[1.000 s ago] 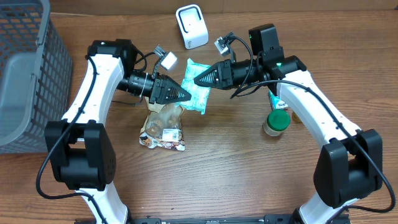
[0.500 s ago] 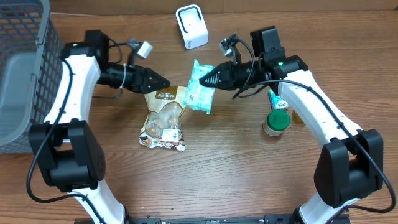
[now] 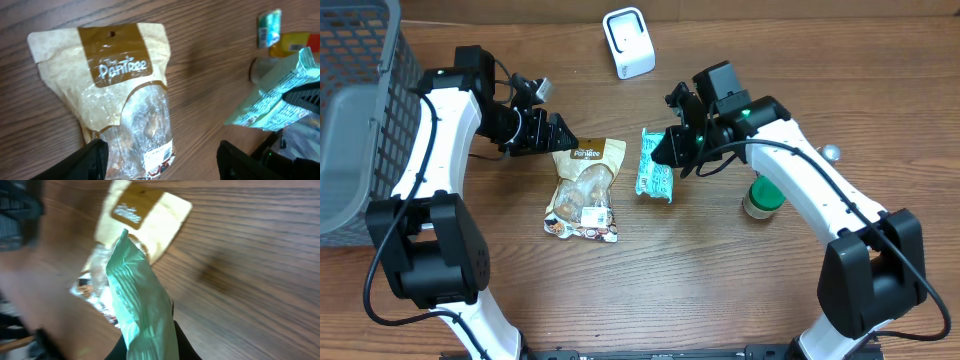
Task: Scan the item barcode
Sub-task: 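Open the left gripper, leaving the packet in the right gripper, then raise the packet with the right gripper up to the white scanner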
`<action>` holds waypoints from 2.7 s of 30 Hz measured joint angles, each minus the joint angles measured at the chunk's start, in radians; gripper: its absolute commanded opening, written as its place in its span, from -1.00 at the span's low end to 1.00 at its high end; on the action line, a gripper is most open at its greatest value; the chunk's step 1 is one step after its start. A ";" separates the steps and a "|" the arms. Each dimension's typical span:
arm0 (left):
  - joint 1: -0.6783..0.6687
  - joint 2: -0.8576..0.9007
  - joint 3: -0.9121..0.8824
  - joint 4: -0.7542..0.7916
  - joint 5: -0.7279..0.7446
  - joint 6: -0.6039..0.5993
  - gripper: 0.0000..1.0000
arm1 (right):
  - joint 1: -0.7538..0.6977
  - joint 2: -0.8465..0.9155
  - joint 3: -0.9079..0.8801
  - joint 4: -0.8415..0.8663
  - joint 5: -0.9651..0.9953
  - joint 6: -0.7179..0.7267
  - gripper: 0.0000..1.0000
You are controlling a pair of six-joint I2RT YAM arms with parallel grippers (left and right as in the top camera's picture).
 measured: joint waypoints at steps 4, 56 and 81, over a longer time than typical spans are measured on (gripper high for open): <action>-0.025 0.000 0.000 0.002 -0.028 -0.024 0.49 | 0.020 0.000 -0.023 0.003 0.113 -0.003 -0.93; 0.093 0.000 0.000 0.111 -0.472 -0.507 0.99 | 0.002 0.115 0.487 0.169 0.244 -0.413 -0.93; 0.092 0.000 0.000 0.111 -0.466 -0.516 0.99 | 0.033 0.564 0.487 1.120 0.563 -0.852 -0.93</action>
